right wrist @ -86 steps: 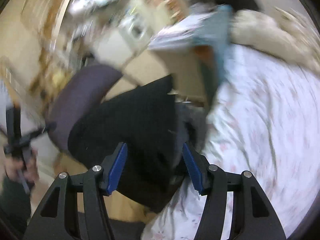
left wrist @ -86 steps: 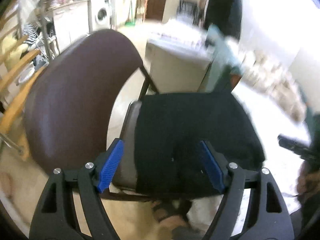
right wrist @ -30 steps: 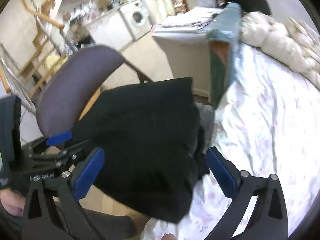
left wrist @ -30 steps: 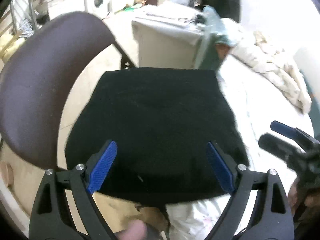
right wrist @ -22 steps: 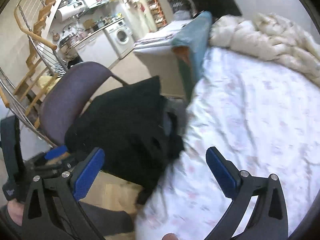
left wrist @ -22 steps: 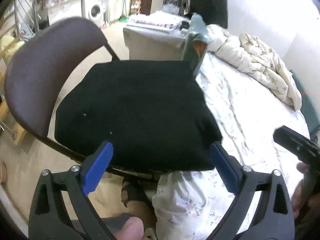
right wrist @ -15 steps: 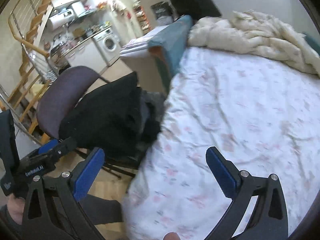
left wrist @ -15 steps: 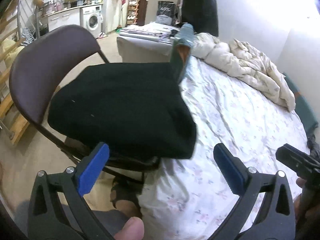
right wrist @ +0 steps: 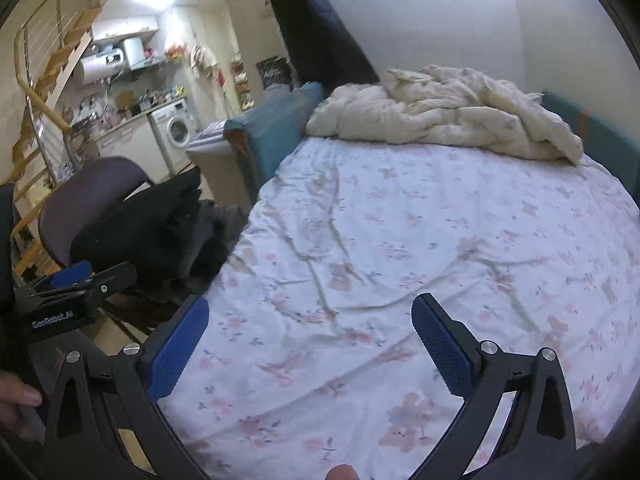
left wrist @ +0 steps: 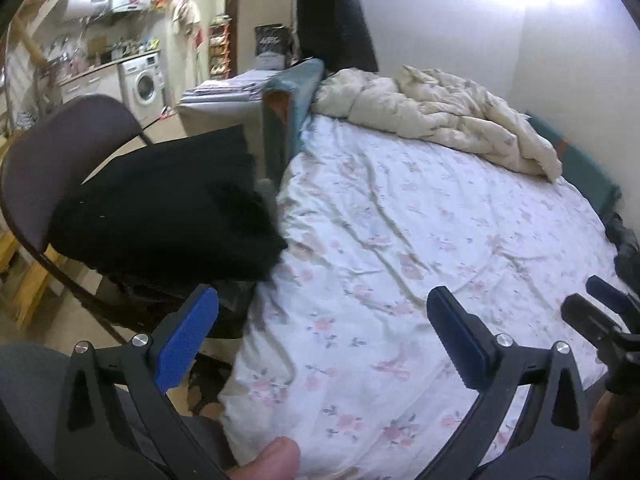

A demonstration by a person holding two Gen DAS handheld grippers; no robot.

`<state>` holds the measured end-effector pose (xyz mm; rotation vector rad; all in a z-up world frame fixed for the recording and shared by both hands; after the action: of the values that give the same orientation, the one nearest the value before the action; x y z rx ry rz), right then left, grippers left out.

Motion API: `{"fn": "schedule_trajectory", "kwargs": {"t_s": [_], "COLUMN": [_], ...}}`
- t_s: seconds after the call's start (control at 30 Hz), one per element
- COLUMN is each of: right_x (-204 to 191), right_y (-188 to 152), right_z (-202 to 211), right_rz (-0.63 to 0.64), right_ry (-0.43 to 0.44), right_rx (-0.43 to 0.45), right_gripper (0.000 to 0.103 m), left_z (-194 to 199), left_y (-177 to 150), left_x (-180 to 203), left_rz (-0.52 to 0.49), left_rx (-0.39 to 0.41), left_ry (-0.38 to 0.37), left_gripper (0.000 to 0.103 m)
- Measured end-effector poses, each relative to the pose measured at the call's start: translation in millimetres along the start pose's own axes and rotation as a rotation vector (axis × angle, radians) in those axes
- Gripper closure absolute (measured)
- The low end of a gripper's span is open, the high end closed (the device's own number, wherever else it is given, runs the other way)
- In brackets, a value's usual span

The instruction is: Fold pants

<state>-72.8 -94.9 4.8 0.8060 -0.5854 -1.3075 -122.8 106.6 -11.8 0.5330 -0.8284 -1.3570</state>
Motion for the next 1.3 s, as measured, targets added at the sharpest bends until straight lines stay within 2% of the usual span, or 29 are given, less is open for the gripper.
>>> {"fn": "schedule_trajectory", "kwargs": {"t_s": [0.17,0.3,0.47,0.6,0.77,0.9,1.3], "right_x": [28,47,41,28,23,28,31], "right_y": [-15,-22,-27,-30,-29,-27,-27], "right_z": [-6,-5,-14,-16,-14,-17,-20], "right_rz": [-0.053,-0.139,-0.103,-0.075,-0.051,-0.071,-0.08], "right_ry": [-0.065,-0.114,-0.163,-0.151,-0.165,-0.175,-0.178], "right_rx": [-0.006,0.003,-0.01,-0.006,0.029,0.019,0.02], "right_gripper": [0.0,0.0,0.0,0.0,0.0,0.0,0.0], "left_z": [-6,-8,-20,-24,-24,-25,-26], "left_y": [-14,-13,-10,-11,-11,-12,-14], "left_x": [21,16,16,27,38,38,39], "left_rz": [-0.091,-0.055,-0.022,-0.036,-0.092,-0.087,-0.087], "left_rx": [0.006,0.029,0.004,-0.006,0.005,-0.008,-0.017], "left_ry": [-0.006,-0.015,-0.038,-0.055,-0.029,-0.055,-0.061], "left_gripper": [0.0,0.0,0.0,0.0,0.0,0.0,0.0]}}
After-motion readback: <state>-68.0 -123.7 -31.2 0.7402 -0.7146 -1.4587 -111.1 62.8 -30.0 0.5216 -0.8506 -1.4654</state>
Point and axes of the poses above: each gripper's, at about its wrist camera, not at the fingertips, and z roughly against the way its jaws point, x to its right, y to its top, the point moved 1 cm from there along -z, roughly the way its jaws point, and after that the axes turned 12 degrees about -y, right-handed, at the moved point
